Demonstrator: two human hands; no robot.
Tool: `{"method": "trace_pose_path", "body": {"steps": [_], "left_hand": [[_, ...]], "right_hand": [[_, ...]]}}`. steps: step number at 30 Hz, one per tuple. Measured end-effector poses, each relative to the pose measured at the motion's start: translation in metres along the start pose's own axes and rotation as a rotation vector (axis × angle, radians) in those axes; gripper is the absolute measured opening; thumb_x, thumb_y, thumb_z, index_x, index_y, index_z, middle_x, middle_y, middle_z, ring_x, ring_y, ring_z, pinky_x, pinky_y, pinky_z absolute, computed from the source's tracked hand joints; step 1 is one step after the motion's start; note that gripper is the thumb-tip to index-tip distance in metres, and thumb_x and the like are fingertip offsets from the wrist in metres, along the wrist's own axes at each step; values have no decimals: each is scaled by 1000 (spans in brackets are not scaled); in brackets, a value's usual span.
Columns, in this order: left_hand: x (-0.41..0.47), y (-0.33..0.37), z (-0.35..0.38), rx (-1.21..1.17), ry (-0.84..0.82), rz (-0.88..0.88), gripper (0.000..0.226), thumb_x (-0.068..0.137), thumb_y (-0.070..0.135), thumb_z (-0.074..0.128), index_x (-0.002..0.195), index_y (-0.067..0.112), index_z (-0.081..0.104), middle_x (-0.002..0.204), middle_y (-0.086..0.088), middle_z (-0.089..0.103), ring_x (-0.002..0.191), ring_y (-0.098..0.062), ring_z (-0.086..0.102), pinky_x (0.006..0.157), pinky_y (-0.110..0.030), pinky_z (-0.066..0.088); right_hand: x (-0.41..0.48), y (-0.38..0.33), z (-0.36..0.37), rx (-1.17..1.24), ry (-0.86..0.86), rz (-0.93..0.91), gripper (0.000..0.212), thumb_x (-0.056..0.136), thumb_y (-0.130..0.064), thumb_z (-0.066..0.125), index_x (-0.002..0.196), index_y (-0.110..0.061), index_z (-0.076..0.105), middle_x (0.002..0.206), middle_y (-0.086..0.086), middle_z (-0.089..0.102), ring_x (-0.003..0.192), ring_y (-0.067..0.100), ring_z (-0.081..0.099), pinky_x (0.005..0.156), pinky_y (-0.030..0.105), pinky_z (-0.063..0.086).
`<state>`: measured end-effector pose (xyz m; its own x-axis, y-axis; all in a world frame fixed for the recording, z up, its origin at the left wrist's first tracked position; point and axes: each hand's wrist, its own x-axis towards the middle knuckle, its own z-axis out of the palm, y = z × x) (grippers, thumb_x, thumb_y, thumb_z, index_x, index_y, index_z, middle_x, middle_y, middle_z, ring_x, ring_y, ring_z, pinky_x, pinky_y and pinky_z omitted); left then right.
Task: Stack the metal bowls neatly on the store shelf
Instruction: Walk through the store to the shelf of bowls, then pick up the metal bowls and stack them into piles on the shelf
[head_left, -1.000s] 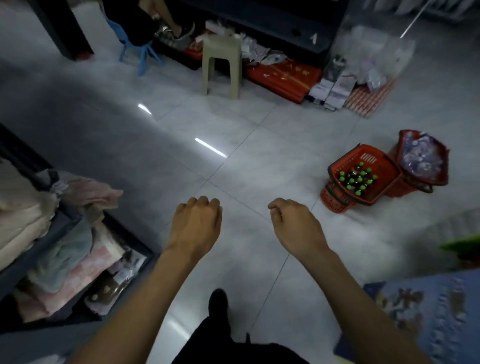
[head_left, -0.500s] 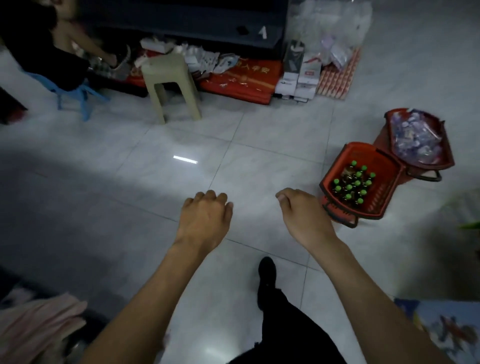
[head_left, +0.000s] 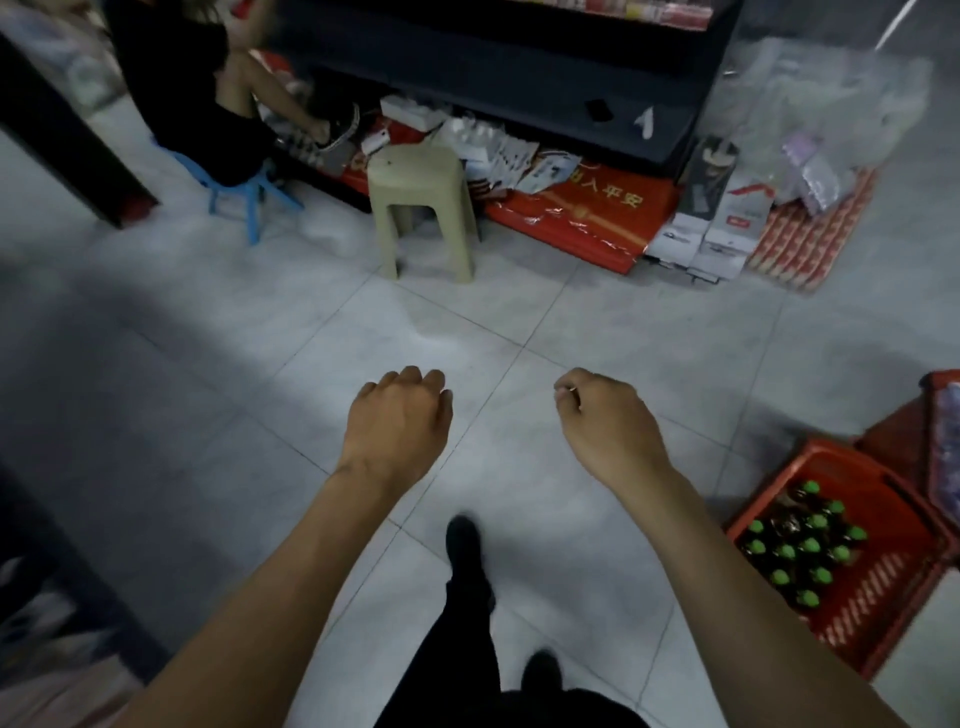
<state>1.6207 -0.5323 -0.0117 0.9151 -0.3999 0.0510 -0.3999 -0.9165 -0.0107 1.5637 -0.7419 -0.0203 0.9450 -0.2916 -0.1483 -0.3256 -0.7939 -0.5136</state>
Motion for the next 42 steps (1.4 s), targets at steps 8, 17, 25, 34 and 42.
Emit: {"method": "trace_pose_path", "body": {"steps": [8,17,25,34,42], "left_hand": [[187,-74,21,-124,30,-134,26,97,29,50,106,10,65,91,-10,64,78,-30,62,66,-37,52],[410,-104,-2,-161,69,-2,30,98,32,50,119,13,62,99,-10,68,83,-29,67,71,-36,51],[597,-105,19,-84,38,37,28,96,33,51,113,15,64,96,-7,68,80,-27,66,68,-36,55],[800,-108,5,-17,47,29,29,96,34,51,116,17,63,101,-6,68,85,-27,66,72,-38,55],[956,-126,5,-76,125,40,20,93,27,54,99,14,67,90,-7,69,72,-29,65,59,-36,53]], "right_hand": [[207,-67,-4,-86,-43,-119,26,103,-26,43,116,-21,64,111,0,68,95,21,64,75,31,52],[400,-95,-48,-44,51,-71,25,104,-27,44,123,-22,60,115,0,66,104,17,62,76,29,47],[587,-84,-64,34,69,-47,22,100,-25,50,115,-20,65,106,-2,69,95,15,64,78,35,55],[792,-96,-117,77,70,-64,23,100,-25,47,115,-20,64,111,3,69,93,21,66,78,41,57],[939,-111,-154,78,98,-68,22,100,-28,48,114,-22,65,113,4,65,95,22,63,81,42,56]]}}
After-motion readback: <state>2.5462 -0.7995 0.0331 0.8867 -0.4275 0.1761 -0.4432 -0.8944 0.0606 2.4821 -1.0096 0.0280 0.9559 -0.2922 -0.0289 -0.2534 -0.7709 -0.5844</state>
